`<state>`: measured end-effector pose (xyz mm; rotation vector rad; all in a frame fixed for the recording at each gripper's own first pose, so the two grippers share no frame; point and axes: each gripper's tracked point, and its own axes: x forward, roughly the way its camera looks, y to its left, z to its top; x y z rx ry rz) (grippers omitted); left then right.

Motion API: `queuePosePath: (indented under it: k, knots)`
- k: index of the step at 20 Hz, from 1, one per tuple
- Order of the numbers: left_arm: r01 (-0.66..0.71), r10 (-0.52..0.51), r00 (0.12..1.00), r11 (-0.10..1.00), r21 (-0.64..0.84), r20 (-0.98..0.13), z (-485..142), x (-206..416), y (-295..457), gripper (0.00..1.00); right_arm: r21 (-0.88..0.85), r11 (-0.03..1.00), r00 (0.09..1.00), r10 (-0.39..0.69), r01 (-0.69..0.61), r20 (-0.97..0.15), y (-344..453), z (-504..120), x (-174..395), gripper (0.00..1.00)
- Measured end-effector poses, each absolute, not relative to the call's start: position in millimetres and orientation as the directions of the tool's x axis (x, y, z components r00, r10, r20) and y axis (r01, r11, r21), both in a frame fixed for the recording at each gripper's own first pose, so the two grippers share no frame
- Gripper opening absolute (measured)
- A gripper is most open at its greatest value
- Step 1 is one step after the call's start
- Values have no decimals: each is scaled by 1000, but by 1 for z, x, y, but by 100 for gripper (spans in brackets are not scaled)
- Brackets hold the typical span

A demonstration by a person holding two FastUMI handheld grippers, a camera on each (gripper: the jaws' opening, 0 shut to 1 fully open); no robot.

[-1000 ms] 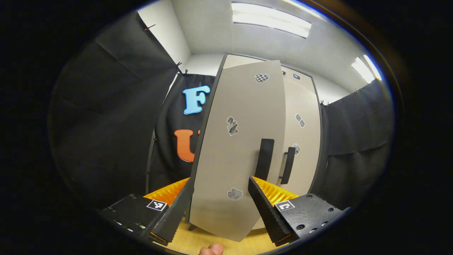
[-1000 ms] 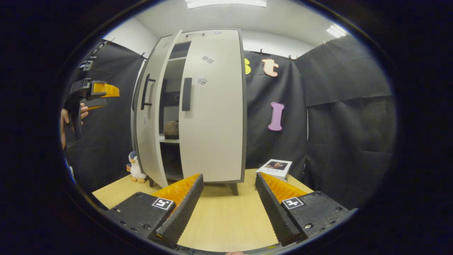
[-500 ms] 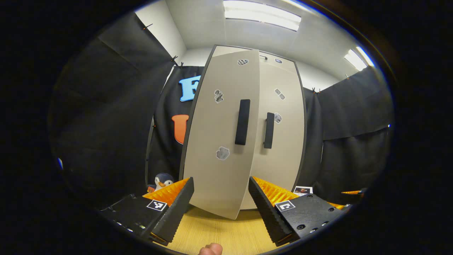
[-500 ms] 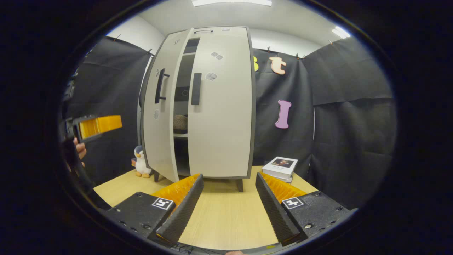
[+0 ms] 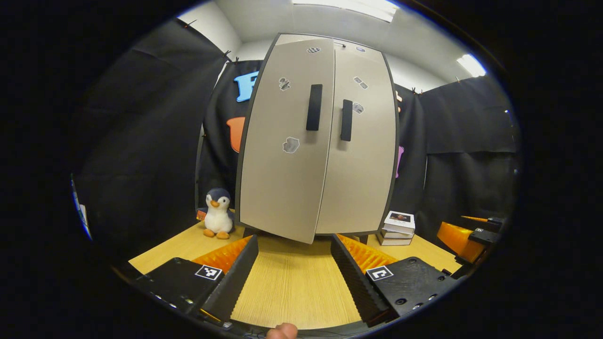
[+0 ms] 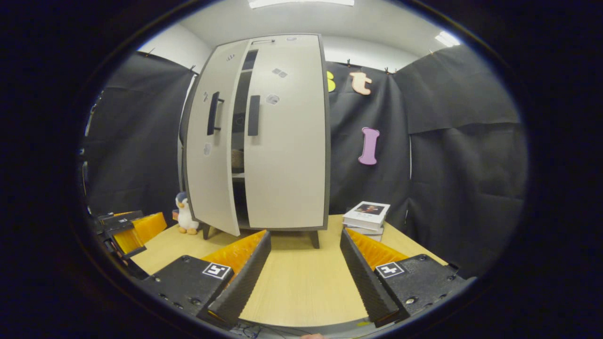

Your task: Grab one shoe with the right hand and put it into the shoe cabinet, grab the other shoe with the left hand and put it into the shoe cabinet; then close the right door with the right hand and the left door with the left hand.

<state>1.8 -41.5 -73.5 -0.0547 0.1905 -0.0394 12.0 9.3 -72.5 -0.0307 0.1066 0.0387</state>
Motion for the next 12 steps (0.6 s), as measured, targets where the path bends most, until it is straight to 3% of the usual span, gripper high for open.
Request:
queuePosePath:
  k: [12]
  knots:
    - [23,-25,998,999,-34,-60,-28,10,-34,95,-14,999,994,28,-29,-106,7,-72,11,97]
